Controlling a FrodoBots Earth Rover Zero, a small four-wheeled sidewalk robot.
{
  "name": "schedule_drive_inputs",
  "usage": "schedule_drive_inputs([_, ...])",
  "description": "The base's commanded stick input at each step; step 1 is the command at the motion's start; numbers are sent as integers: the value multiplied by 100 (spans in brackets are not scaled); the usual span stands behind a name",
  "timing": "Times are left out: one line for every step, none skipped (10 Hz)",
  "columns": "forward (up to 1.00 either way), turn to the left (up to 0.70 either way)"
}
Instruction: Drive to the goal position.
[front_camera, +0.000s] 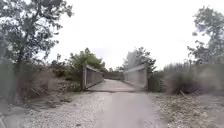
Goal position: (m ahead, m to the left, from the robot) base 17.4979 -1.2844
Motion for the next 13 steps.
schedule_drive_inputs([45,0])
schedule_drive_inputs([45,0])
schedule_drive_inputs([45,0])
schedule_drive_inputs([45,0])
schedule_drive_inputs([45,0])
schedule_drive_inputs([45,0])
schedule_drive_inputs([45,0])
schedule_drive_inputs([45,0])
schedule_drive_inputs([45,0])
schedule_drive_inputs([45,0])
schedule_drive_inputs([45,0])
schedule_drive_inputs([45,0])
schedule_drive_inputs([45,0])
